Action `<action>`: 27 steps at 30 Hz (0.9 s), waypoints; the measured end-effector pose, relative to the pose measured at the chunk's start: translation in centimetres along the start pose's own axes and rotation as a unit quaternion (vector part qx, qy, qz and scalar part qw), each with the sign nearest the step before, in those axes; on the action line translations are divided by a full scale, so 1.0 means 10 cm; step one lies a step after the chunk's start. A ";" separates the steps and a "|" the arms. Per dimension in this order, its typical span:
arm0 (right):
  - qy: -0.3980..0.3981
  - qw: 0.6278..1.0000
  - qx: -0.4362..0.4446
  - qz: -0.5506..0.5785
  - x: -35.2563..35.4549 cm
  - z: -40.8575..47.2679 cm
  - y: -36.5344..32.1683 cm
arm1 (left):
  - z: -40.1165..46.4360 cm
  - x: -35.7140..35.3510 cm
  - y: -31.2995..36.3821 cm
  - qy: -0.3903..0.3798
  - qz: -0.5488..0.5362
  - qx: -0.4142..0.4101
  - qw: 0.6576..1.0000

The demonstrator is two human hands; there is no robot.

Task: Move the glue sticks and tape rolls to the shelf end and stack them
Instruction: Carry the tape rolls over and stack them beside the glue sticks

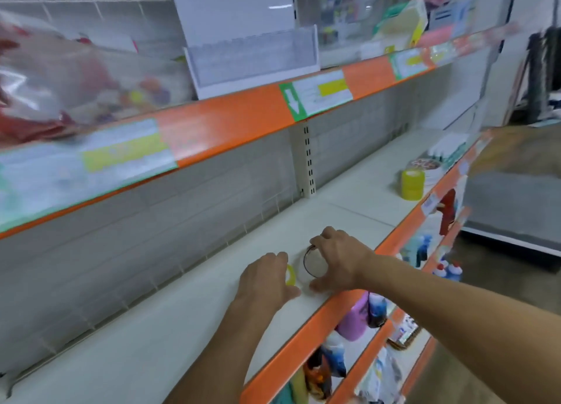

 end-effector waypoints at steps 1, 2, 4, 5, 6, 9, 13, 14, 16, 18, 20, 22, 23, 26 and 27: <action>0.001 1.000 -0.004 -0.002 0.01 0.01 0.14 | 0.08 -0.01 0.12 0.000 0.001 -0.004 1.000; 0.003 1.000 -0.007 -0.003 0.02 0.02 0.26 | 0.17 -0.03 0.23 0.001 0.002 -0.007 1.000; 0.007 1.000 -0.014 -0.002 0.05 0.06 0.51 | 0.33 -0.05 0.46 0.001 0.005 -0.019 1.000; 0.008 1.000 -0.017 0.000 0.06 0.07 0.61 | 0.41 -0.06 0.56 0.001 0.006 -0.025 1.000; 0.009 1.000 -0.018 0.001 0.08 0.10 0.72 | 0.49 -0.07 0.66 0.001 0.007 -0.030 1.000; 0.014 1.000 -0.026 0.000 0.15 0.18 1.01 | 0.77 -0.10 0.91 -0.003 0.006 -0.046 0.999; 0.031 0.999 -0.040 0.001 0.28 0.31 1.42 | 1.16 -0.12 1.14 -0.009 0.008 -0.059 0.998; 0.033 0.999 -0.043 0.000 0.31 0.35 1.52 | 1.25 -0.12 1.18 -0.009 0.009 -0.061 0.998; 0.037 0.998 -0.046 -0.003 0.38 0.44 1.71 | 1.44 -0.13 1.25 -0.010 0.007 -0.063 0.998; 0.049 0.998 -0.046 -0.012 0.49 0.54 1.88 | 1.65 -0.13 1.32 -0.013 0.007 -0.064 0.998; 0.064 0.997 -0.046 -0.019 0.62 0.62 2.04 | 1.86 -0.10 1.40 -0.007 0.005 -0.066 0.998; 0.063 0.997 -0.044 -0.008 0.73 0.69 2.22 | 2.07 -0.07 1.50 -0.006 0.000 -0.063 0.998; 0.062 0.997 -0.041 -0.004 0.79 0.73 2.31 | 2.17 -0.05 1.56 -0.006 -0.005 -0.063 0.998; 0.077 0.996 -0.045 0.001 1.02 0.82 2.63 | 2.44 0.01 1.77 -0.004 -0.024 -0.066 0.998; 0.078 0.996 -0.052 0.003 1.07 0.84 2.74 | 2.52 0.01 1.83 -0.006 -0.030 -0.066 0.997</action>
Point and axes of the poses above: each hand's wrist, its own z-axis towards the middle knuckle, its own x-axis out of the back of the hand, y = z × x, the point moved 9 cm from there along z, towards the middle knuckle, and after that the axes turned 2 degrees about -z, right-handed, at the moved point
